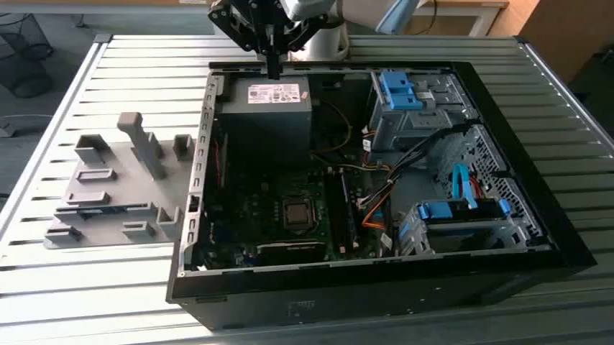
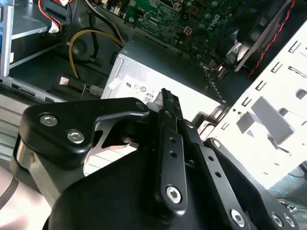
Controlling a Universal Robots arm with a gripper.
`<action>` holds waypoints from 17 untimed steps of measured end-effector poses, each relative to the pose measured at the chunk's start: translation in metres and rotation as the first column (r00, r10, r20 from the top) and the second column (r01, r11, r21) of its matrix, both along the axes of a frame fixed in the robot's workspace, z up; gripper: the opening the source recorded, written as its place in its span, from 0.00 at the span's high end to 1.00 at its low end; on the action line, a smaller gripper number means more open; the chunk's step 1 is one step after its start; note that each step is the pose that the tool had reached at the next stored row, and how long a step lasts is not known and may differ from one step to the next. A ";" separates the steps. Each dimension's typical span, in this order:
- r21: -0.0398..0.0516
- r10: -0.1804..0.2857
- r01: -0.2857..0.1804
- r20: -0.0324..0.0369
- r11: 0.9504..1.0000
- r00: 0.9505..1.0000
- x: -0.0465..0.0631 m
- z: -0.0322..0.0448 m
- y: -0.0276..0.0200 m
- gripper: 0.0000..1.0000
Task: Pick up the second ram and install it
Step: 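Reach for the second ram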
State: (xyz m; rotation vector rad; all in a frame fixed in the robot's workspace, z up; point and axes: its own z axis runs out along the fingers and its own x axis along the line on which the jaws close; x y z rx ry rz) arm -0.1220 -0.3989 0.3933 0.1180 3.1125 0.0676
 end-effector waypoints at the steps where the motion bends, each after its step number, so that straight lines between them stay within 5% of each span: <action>1: 0.000 0.000 0.000 0.000 1.000 1.000 0.000 0.0000 0.0000 0.90; 17: 0.000 0.000 0.000 0.000 1.000 1.000 -0.005 -0.0001 0.0000 0.90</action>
